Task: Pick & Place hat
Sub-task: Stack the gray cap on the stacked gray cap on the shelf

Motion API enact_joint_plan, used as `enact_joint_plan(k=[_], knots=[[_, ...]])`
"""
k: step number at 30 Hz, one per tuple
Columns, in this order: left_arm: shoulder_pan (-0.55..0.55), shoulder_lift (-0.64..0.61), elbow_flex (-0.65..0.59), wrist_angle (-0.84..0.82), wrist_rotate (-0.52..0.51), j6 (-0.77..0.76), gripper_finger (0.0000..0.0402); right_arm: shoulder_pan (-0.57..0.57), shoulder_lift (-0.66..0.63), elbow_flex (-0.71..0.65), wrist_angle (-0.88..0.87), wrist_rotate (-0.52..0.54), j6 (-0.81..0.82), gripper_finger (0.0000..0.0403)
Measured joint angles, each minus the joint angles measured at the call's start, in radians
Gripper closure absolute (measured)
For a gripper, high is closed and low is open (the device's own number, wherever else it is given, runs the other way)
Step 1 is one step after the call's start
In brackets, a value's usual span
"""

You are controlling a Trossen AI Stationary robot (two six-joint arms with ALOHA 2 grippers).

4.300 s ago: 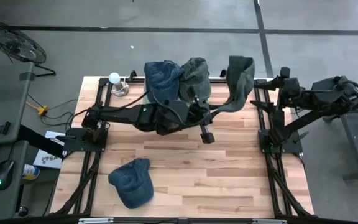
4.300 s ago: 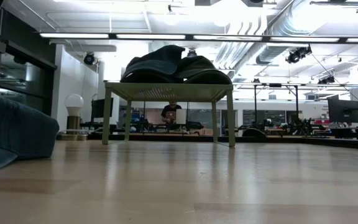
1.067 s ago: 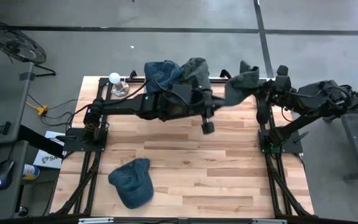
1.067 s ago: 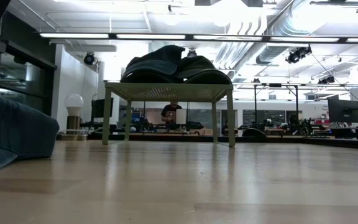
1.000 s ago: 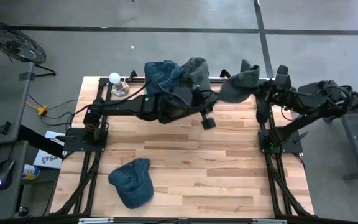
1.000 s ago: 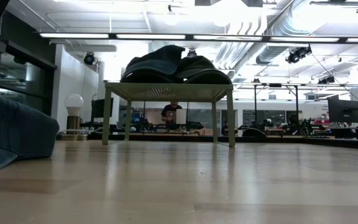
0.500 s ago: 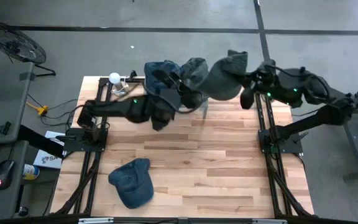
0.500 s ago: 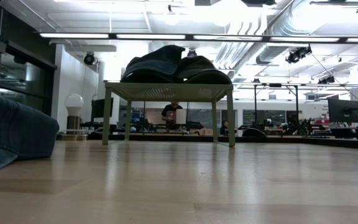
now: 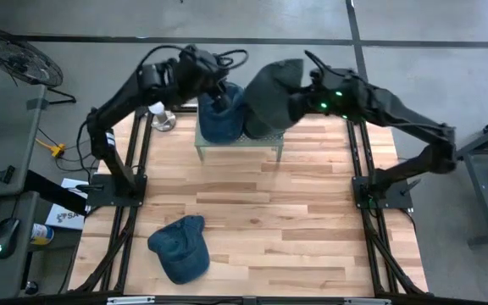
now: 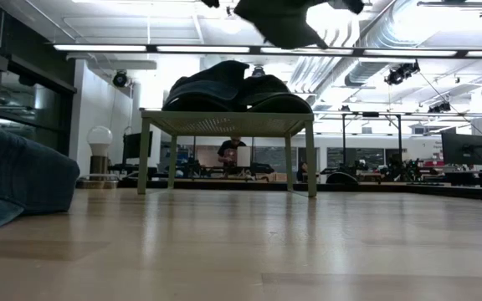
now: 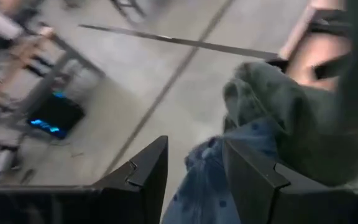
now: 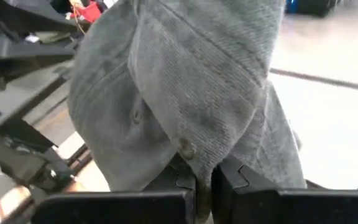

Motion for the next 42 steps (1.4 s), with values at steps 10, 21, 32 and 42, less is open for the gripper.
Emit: enact_joint_plan(k=[10,21,32,42], knots=[[0.228,-0.006,0.0,0.059,0.32,0.171,0.0252,-0.041,0.12,0.0,0.054,-0.034,0.196,0.0397],[0.412,-0.006,0.0,0.097,0.531,0.198,0.0252,-0.036,0.135,0.0,0.033,0.047,0.346,0.0397],[0.456,-0.005,0.0,0.1,0.536,0.191,0.0252,-0.024,0.182,0.0,0.011,0.046,0.44,0.0397],[0.456,-0.005,0.0,0.119,0.536,0.191,0.0252,-0.031,0.205,0.0,-0.032,0.063,0.497,0.0397]])
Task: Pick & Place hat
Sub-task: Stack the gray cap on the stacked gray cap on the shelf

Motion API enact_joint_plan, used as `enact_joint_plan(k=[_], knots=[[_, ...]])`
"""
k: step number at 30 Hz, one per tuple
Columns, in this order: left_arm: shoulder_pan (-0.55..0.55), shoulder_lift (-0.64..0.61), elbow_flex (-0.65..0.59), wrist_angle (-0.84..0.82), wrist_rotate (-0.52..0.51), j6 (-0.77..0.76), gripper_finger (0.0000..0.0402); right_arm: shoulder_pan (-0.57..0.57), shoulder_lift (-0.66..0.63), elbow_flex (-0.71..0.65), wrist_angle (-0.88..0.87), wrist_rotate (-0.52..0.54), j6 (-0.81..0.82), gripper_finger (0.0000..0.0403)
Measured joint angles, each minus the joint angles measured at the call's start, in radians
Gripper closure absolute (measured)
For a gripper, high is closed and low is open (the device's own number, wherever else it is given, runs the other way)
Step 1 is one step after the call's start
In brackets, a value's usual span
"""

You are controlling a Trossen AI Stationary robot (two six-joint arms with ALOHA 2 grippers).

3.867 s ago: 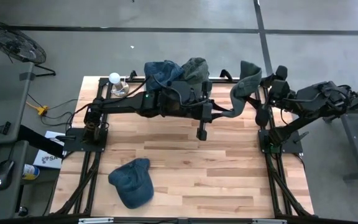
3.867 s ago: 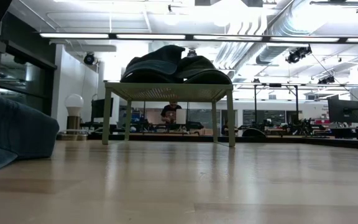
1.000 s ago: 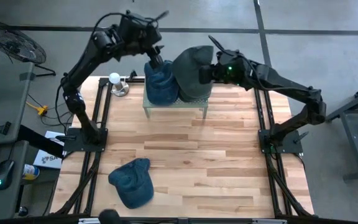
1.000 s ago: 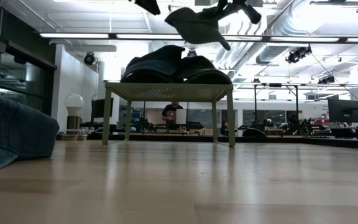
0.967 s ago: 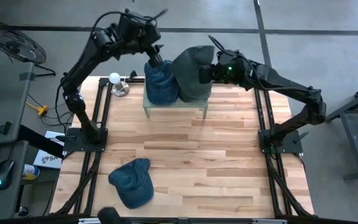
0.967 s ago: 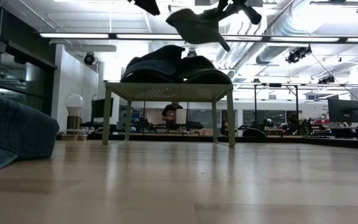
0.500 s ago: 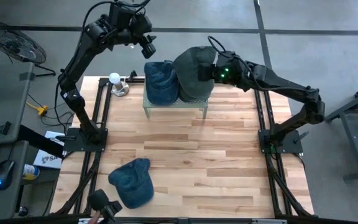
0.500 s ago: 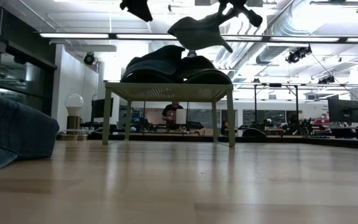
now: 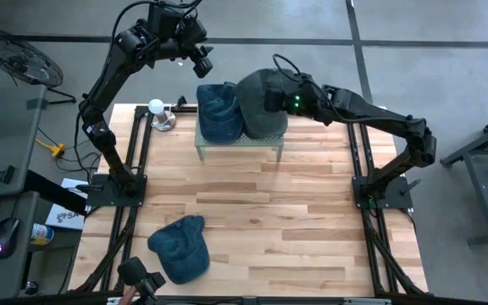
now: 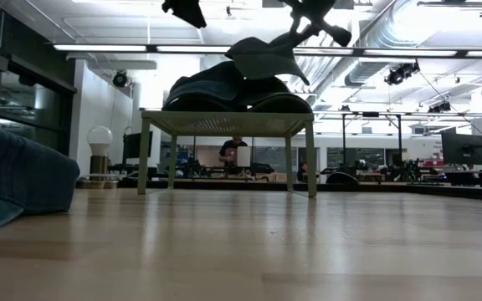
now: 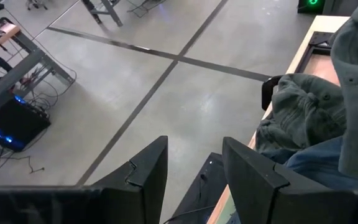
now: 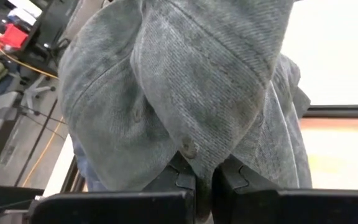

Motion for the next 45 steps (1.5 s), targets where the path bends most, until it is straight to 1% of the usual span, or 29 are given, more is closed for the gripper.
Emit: enact_joint_plan(k=[9,16,24,34,38,45], knots=[[0.0,0.0,0.0,0.0,0.0,0.0,0.0252,-0.008,0.003,0.0,-0.041,0.011,0.045,0.0397],[0.0,0.0,0.0,0.001,-0.001,0.0,0.0252,-0.028,0.034,0.0,-0.041,-0.015,0.044,0.0394],[0.0,0.0,0.0,0.001,0.0,-0.015,0.0252,-0.037,0.043,0.0,-0.046,0.0,0.022,0.039],[-0.003,0.0,0.0,0.001,0.001,-0.022,0.0252,-0.044,0.043,0.0,-0.048,-0.012,-0.016,0.0385],[-0.003,0.0,0.0,-0.001,0.001,-0.022,0.0252,-0.041,0.043,0.0,-0.048,-0.017,-0.052,0.0363],[-0.003,0.0,0.0,-0.007,0.002,-0.023,0.0252,-0.043,0.043,0.0,-0.044,-0.048,-0.087,0.0284]])
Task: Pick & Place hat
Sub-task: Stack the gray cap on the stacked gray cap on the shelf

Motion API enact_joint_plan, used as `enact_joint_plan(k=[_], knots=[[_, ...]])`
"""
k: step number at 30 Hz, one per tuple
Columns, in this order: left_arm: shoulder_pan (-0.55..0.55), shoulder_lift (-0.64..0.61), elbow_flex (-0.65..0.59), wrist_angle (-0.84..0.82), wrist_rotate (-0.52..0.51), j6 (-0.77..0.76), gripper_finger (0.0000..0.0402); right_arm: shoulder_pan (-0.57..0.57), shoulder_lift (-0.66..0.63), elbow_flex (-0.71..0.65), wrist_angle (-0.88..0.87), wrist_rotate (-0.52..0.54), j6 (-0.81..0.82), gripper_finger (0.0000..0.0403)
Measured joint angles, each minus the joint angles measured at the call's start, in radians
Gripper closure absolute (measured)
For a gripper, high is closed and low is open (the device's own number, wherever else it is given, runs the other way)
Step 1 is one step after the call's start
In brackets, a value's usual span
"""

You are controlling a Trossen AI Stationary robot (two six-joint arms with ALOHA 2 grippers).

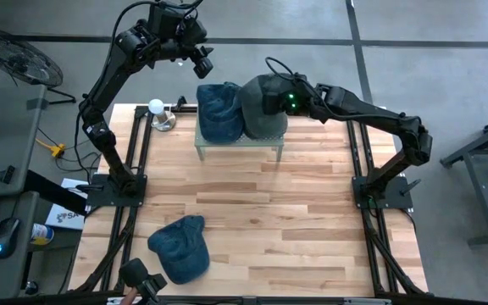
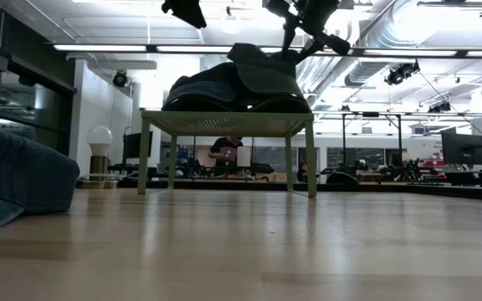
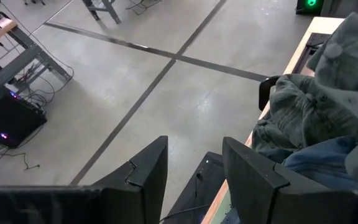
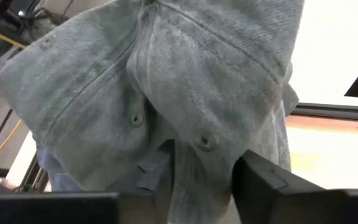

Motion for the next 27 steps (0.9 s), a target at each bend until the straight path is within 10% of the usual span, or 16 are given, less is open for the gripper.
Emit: enact_joint_plan(k=[27], knots=[[0.0,-0.005,0.0,-0.006,0.055,-0.049,0.0252,-0.03,-0.009,0.0,0.096,-0.03,-0.04,0.0224]])
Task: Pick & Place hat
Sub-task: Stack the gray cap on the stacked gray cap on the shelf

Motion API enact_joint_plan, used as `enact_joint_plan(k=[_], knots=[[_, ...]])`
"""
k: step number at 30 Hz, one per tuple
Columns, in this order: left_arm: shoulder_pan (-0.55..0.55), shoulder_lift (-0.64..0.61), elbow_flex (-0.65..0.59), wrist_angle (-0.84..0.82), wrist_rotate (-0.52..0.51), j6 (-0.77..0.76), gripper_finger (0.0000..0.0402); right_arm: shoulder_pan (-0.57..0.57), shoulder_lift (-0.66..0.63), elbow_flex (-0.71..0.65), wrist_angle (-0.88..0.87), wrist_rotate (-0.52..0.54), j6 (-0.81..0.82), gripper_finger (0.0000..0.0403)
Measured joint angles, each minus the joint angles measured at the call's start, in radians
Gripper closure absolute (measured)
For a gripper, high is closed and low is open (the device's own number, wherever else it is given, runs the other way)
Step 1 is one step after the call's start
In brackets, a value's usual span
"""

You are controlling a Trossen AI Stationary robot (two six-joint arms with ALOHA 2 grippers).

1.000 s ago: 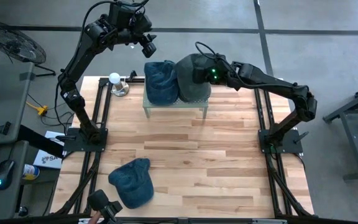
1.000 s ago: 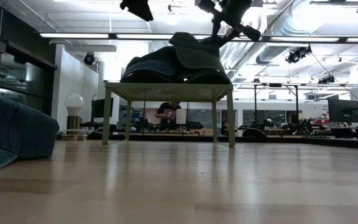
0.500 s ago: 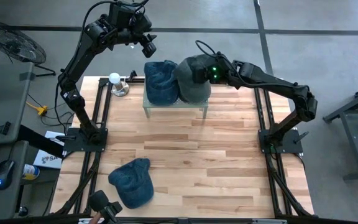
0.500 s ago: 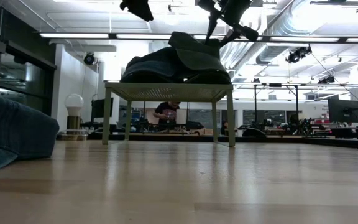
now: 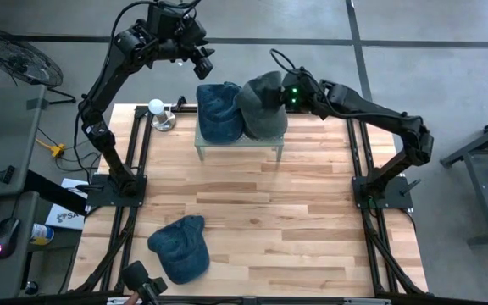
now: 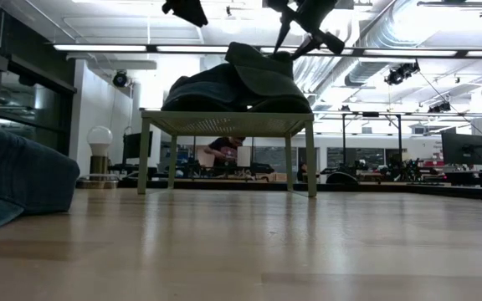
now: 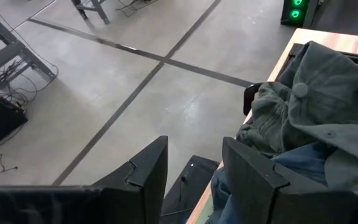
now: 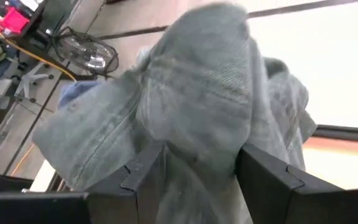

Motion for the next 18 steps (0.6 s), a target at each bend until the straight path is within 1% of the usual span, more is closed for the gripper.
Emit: enact_joint_plan(k=[4,10,15,18], knots=[[0.0,0.0,0.0,-0.001,0.0,0.0,0.0252,-0.022,-0.012,0.0,0.01,0.013,-0.017,0.0224],[0.0,0.0,0.0,-0.001,0.0,0.0,0.0252,-0.062,-0.042,0.0,0.053,-0.002,-0.05,0.0224],[0.0,0.0,0.0,-0.003,0.001,-0.001,0.0252,-0.101,-0.069,0.0,0.113,-0.006,-0.13,0.0224],[0.0,0.0,0.0,-0.008,0.007,-0.002,0.0252,-0.125,-0.106,0.0,0.17,-0.043,-0.205,0.0224]])
